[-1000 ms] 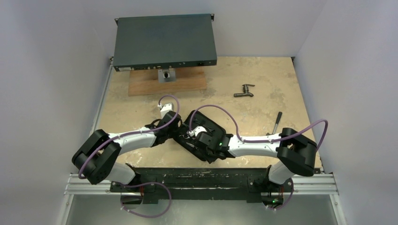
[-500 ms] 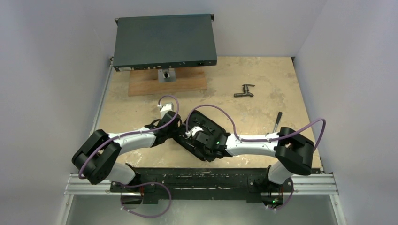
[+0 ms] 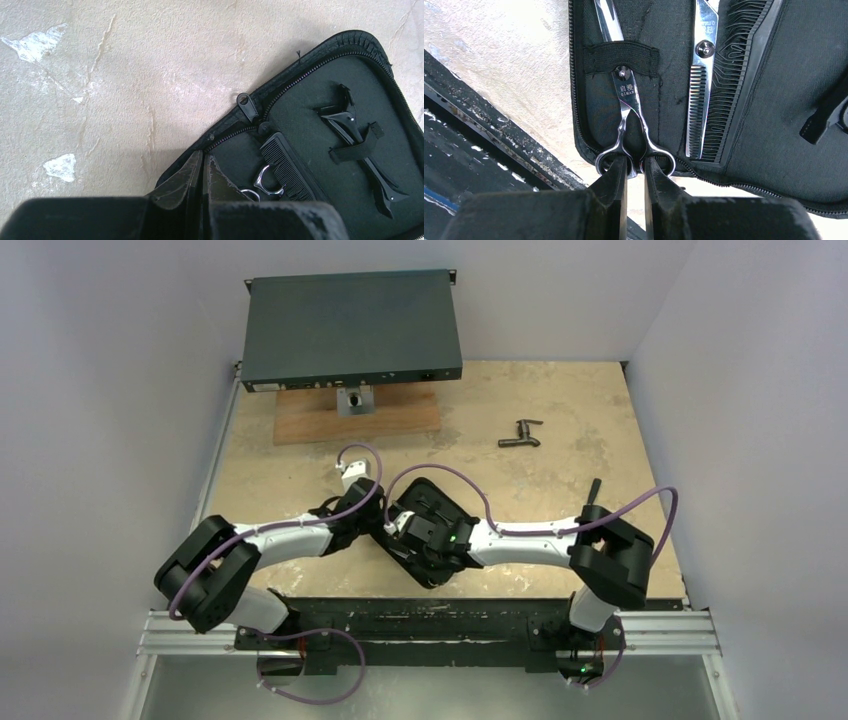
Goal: Sort the hair-cutting tools
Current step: Place the scissors in the hairdressing tool bag.
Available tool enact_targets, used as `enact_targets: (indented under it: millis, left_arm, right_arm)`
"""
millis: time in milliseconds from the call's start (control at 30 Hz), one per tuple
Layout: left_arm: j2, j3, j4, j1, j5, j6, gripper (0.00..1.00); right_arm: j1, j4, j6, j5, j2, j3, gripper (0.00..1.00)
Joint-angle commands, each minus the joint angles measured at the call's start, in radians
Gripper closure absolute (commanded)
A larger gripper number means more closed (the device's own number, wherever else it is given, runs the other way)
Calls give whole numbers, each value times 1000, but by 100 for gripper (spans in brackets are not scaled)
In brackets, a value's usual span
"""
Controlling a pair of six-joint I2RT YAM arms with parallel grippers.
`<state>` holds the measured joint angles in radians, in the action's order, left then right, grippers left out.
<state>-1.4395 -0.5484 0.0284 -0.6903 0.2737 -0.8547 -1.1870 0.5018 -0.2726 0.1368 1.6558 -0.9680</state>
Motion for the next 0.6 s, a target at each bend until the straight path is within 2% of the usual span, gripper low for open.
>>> enact_targets:
  millis: [0, 567]
  left_arm:
    - [-75, 73, -55, -27, -136, -42, 100]
    - [-63, 98, -44, -69, -135, -80, 100]
  right_arm:
    - [-3, -79, 39, -108, 44, -28, 100]
    - [52, -246, -62, -125, 66, -50, 100]
